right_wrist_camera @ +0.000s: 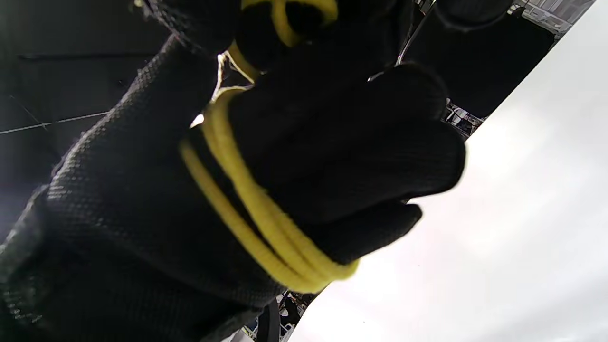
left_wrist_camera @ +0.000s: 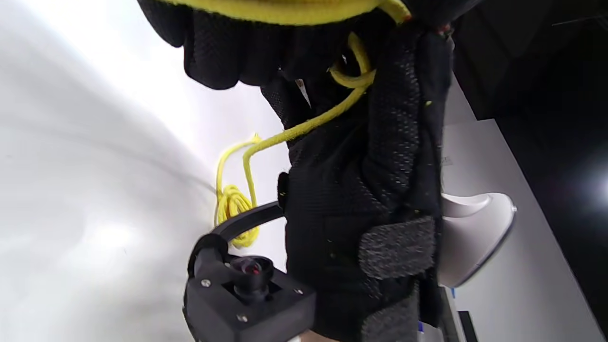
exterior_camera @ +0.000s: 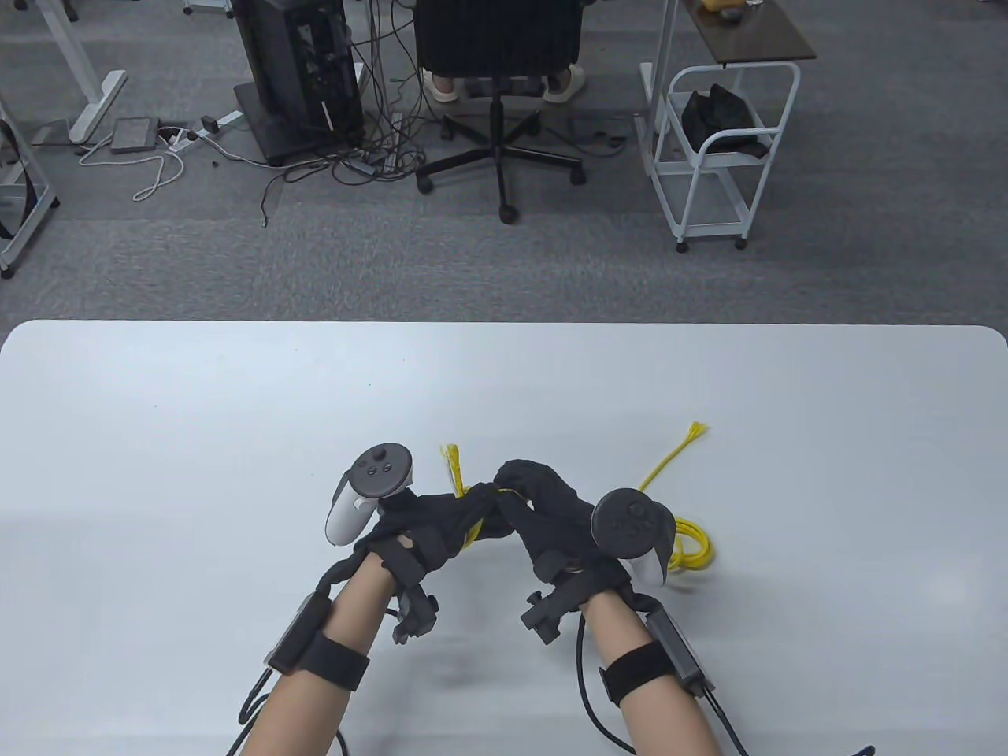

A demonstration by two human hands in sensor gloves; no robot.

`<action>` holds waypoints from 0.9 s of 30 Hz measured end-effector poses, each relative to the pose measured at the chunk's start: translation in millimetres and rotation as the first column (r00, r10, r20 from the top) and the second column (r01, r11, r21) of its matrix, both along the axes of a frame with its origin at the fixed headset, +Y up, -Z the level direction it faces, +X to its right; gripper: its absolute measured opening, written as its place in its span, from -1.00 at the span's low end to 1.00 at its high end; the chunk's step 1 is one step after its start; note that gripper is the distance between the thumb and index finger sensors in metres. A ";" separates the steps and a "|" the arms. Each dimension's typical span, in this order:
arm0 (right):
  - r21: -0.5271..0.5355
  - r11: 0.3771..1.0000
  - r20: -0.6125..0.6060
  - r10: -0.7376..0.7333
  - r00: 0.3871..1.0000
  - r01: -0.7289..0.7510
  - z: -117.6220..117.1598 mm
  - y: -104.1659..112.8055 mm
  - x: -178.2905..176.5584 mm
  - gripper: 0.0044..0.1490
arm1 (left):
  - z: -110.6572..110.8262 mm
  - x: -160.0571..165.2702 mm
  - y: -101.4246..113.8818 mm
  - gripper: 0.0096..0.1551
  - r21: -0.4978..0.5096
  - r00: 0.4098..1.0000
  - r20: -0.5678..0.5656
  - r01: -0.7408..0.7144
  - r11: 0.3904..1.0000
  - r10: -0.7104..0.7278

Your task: Coil the rope

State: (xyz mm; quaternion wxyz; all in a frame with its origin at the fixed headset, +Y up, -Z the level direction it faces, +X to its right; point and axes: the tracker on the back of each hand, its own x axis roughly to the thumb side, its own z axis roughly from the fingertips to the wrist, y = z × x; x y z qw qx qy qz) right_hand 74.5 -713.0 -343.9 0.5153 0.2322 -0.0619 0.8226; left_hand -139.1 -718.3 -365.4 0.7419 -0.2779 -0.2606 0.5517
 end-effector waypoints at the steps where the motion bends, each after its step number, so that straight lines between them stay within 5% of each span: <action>1: 0.009 1.000 0.000 0.027 1.000 -0.027 0.4 0.1 -0.8 -0.48 | 0.3 0.2 0.4 -0.15 0.010 1.000 -0.005 0.014 1.000 -0.014; 13: 0.025 0.998 -0.026 0.058 0.998 -0.057 2.9 0.7 -5.1 -0.46 | 4.2 -0.6 10.3 -0.14 0.135 0.978 -0.205 0.075 0.988 -0.046; 27: 0.005 0.995 -0.031 0.096 0.995 -0.096 4.8 -2.1 -12.9 -0.50 | 3.7 -1.2 6.8 -0.26 0.078 0.982 -0.174 -0.060 0.995 0.073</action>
